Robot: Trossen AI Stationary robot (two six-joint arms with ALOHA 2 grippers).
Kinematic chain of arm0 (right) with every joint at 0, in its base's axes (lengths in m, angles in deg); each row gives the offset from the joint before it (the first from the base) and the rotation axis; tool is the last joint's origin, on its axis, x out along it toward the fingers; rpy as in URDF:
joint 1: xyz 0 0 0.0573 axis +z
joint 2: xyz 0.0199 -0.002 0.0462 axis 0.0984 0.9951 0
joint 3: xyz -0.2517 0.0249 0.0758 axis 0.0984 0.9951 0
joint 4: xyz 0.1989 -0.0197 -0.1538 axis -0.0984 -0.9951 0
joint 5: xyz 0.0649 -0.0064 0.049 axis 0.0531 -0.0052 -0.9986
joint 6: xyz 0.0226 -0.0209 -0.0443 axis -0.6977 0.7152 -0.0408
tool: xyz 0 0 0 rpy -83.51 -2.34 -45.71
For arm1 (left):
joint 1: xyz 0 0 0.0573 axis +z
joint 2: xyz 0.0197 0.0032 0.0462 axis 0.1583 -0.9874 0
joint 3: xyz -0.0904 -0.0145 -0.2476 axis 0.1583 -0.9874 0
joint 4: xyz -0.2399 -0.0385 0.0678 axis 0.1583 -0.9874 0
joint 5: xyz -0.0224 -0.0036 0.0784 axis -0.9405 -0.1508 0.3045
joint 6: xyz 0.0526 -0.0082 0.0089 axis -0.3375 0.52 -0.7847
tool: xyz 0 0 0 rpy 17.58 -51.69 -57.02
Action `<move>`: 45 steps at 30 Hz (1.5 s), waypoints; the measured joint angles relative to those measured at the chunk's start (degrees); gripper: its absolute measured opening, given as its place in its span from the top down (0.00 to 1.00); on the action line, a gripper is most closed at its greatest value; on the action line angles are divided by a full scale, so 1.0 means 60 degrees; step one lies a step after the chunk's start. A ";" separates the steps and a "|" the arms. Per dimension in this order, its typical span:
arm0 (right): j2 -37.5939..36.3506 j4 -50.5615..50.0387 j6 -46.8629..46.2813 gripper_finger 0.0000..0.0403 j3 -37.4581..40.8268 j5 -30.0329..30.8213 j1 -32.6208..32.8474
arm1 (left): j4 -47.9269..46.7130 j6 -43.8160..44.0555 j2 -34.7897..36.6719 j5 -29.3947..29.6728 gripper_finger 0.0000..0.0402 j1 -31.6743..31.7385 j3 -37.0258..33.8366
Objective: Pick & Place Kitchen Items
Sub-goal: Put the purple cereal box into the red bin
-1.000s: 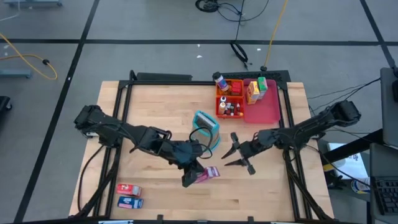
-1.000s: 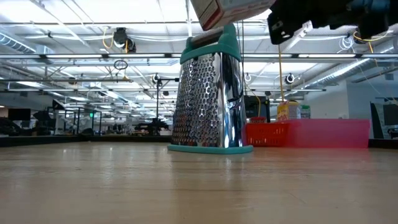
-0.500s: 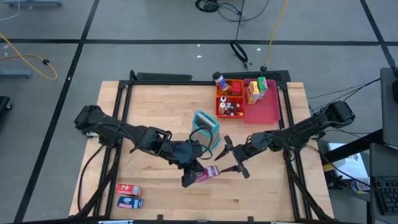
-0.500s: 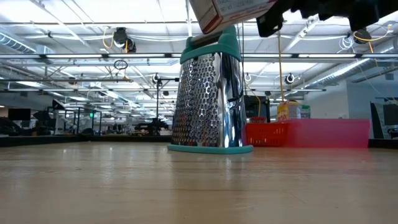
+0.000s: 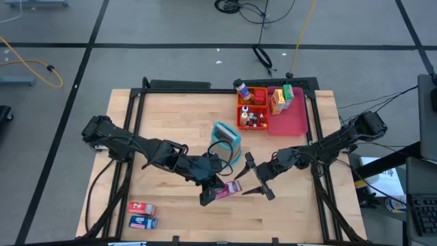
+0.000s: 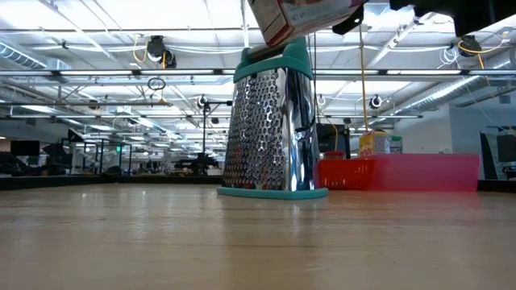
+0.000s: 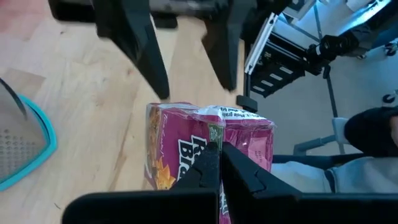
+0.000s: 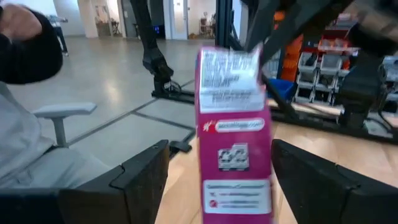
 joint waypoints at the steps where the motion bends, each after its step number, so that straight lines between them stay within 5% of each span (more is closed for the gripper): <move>1: 0.0100 -0.0012 0.0007 0.32 -0.0077 -0.0003 -0.0024 | 0.0010 -0.0003 0.0000 0.0021 1.00 0.0006 0.0000; 12: 0.1269 -0.0113 0.0143 0.32 -0.1006 -0.0046 -0.0054 | -0.0076 -0.0087 -0.0004 0.0027 1.00 0.0004 0.0000; 23: 0.0812 -0.0143 0.0930 0.31 -0.1096 0.0255 0.0084 | -0.0152 -0.0022 -0.0004 0.0120 1.00 -0.0131 0.0000; 45: 0.1950 0.0796 0.0867 0.31 -0.1353 0.0469 0.0091 | 0.0008 -0.0274 -0.0004 0.0281 1.00 -0.0010 0.0000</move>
